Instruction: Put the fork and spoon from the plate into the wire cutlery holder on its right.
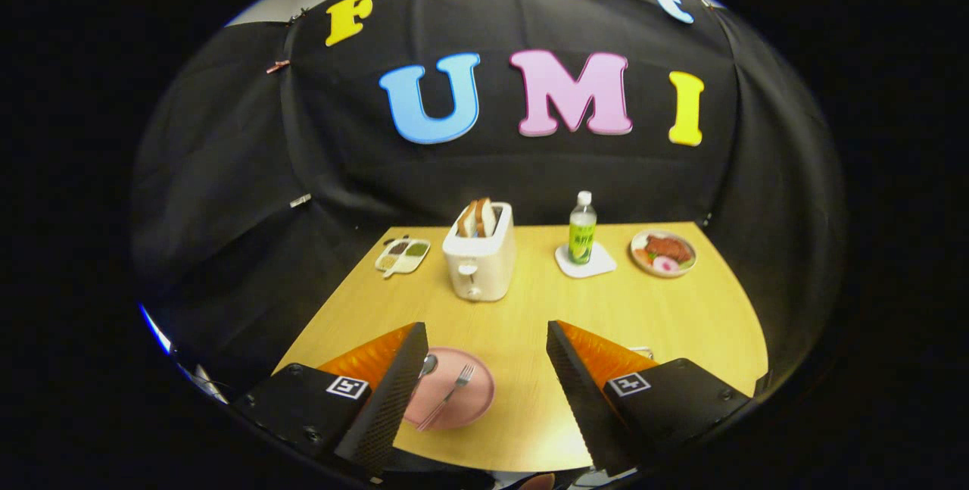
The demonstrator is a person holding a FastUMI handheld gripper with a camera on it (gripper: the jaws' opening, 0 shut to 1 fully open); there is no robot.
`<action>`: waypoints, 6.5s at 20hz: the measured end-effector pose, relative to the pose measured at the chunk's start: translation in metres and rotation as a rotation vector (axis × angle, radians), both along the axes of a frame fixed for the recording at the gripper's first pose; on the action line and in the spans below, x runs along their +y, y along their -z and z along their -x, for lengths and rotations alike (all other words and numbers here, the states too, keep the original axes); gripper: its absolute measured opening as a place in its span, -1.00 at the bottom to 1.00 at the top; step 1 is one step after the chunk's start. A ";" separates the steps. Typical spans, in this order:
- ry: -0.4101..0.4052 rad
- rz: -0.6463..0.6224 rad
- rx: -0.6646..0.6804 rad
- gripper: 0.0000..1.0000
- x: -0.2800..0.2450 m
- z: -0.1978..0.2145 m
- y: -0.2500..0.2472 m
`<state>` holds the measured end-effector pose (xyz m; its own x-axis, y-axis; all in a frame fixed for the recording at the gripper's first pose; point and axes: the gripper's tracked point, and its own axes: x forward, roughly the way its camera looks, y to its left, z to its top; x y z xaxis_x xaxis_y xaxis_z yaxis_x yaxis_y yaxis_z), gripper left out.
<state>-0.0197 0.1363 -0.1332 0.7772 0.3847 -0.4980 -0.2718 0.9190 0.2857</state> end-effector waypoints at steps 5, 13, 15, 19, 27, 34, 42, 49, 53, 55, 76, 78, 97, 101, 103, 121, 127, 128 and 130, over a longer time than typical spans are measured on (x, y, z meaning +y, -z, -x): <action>-0.157 0.080 0.243 0.96 0.050 0.030 0.075; -0.224 0.149 0.445 0.71 0.102 0.043 0.169; -0.223 0.150 0.505 0.70 0.111 0.049 0.190; -0.199 0.154 0.583 0.47 0.123 0.051 0.224; -0.199 0.236 0.647 -0.23 0.129 0.055 0.257; -0.203 0.221 0.669 -0.68 0.112 0.051 0.243; -0.229 0.209 0.591 -0.75 0.095 0.040 0.203; -0.246 0.157 0.537 -0.75 0.059 0.035 0.149; -0.232 0.140 0.523 -0.76 0.000 0.032 0.112; -0.212 0.150 0.530 -0.75 -0.037 0.031 0.101; -0.207 0.317 0.915 -0.76 -0.193 0.012 0.180; -0.201 0.300 0.923 -0.76 -0.189 0.005 0.184; -0.120 0.137 0.729 -0.24 -0.168 -0.014 0.121; -0.152 0.070 0.647 -0.22 -0.120 -0.011 0.091; -0.189 0.034 0.633 -0.20 -0.087 -0.003 0.082; -0.303 -0.010 0.735 -0.09 0.162 0.044 0.171; -0.273 0.005 0.804 -0.09 0.184 0.043 0.217; -0.271 0.011 0.817 -0.09 0.187 0.044 0.222; -0.276 0.034 0.825 -0.09 0.189 0.045 0.231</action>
